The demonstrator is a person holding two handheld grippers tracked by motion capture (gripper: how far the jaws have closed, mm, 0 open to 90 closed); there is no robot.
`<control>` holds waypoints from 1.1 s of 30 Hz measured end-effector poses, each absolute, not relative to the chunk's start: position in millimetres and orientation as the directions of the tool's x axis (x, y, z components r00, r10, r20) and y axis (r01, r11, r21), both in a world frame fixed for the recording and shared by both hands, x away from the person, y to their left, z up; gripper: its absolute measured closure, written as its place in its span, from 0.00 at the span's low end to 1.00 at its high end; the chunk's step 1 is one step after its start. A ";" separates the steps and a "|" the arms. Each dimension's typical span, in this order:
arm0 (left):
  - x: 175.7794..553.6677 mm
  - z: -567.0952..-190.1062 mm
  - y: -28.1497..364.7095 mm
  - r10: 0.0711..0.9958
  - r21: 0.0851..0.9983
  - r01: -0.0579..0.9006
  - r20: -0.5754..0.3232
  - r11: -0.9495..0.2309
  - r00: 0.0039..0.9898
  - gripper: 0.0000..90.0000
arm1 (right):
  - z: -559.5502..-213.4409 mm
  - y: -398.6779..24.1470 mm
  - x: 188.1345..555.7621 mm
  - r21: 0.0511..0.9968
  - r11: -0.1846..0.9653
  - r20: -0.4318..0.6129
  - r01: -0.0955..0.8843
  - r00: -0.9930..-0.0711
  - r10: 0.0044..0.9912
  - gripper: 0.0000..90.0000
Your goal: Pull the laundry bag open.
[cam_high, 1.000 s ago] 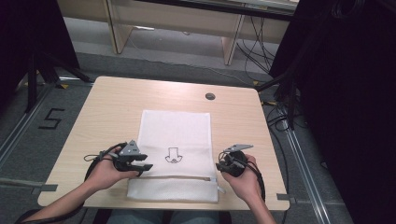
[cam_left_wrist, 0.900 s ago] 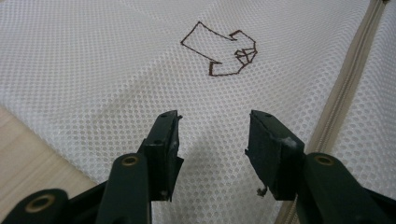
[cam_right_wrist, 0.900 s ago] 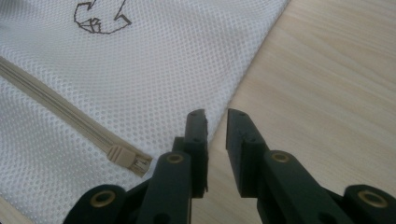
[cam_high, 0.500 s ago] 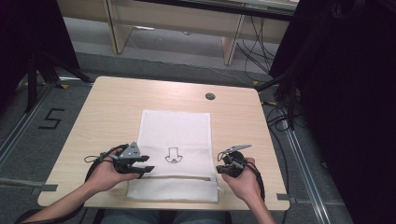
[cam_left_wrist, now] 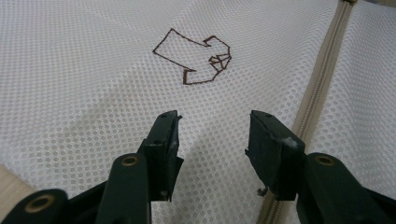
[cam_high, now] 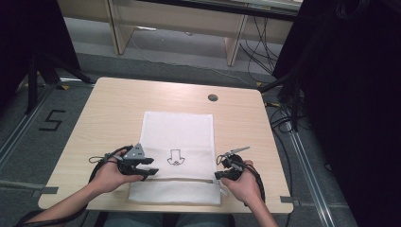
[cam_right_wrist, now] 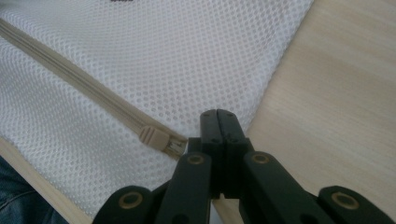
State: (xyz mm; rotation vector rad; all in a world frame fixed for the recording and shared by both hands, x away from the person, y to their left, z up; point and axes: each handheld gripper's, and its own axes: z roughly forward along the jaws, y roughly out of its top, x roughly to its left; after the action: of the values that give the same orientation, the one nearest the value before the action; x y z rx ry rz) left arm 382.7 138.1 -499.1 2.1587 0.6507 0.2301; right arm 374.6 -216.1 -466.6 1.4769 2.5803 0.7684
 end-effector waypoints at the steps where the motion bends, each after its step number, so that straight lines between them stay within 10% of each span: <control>1: 382.7 -499.1 138.1 0.527 0.779 0.371 -0.062 -0.506 0.848 0.58 | -466.6 -216.1 374.6 0.454 0.413 0.181 0.790 -0.535 0.825 1.00; 33: 376.7 -483.0 28.4 0.267 0.769 0.214 -0.059 -0.603 0.962 0.66 | -482.6 -207.9 373.2 0.376 0.445 0.210 0.813 -0.543 0.813 1.00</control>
State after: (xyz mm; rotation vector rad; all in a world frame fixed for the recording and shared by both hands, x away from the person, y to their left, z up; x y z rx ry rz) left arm 376.7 28.4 -483.0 2.2372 0.3365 0.0779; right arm 373.2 -207.9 -482.6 1.5013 2.6698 0.6938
